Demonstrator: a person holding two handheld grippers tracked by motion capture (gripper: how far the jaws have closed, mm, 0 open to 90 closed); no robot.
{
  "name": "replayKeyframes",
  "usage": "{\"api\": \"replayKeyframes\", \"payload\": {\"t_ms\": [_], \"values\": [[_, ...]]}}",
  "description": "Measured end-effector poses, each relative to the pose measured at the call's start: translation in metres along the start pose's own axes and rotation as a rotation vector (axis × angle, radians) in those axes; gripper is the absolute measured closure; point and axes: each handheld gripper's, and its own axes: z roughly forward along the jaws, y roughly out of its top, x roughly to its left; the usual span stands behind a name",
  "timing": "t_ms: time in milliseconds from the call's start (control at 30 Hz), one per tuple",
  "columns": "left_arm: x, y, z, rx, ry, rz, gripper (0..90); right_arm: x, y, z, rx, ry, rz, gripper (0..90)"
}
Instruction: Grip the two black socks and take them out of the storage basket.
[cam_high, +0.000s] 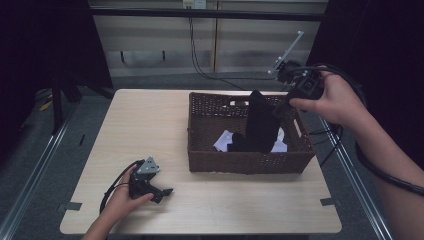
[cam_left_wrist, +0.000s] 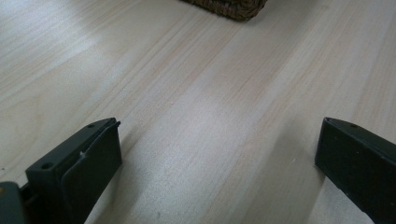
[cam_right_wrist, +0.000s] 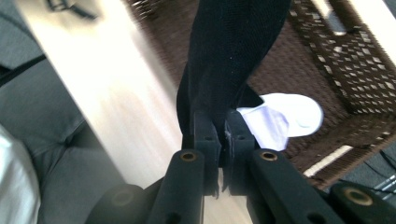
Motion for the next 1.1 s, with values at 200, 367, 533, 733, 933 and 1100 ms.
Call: {"api": "replayKeyframes", "payload": {"t_ms": [200, 367, 533, 733, 933, 1100], "values": [[0.000, 0.000, 0.000, 0.000, 0.000, 0.000, 0.0, 0.033, -0.008, 0.012, -0.010, 0.051, -0.085, 86.1], [0.000, 0.000, 0.000, 0.000, 0.000, 0.000, 0.0, 0.047, -0.013, 0.033, -0.007, 0.110, -0.119, 86.1], [0.000, 0.000, 0.000, -0.003, 0.001, 0.000, 0.0, 0.058, -0.018, 0.069, 0.032, 0.150, -0.148, 86.0], [0.000, 0.000, 0.000, -0.003, 0.002, 0.000, 0.0, 0.065, -0.022, 0.114, 0.096, 0.176, -0.169, 86.0], [0.000, 0.000, 0.000, 0.001, 0.000, 0.004, 0.0, 0.068, -0.024, 0.154, 0.140, 0.193, -0.177, 85.8], [0.000, 0.000, 0.000, 0.004, 0.001, 0.007, 0.0, 0.067, -0.027, 0.177, 0.181, 0.186, -0.186, 85.4]]}}
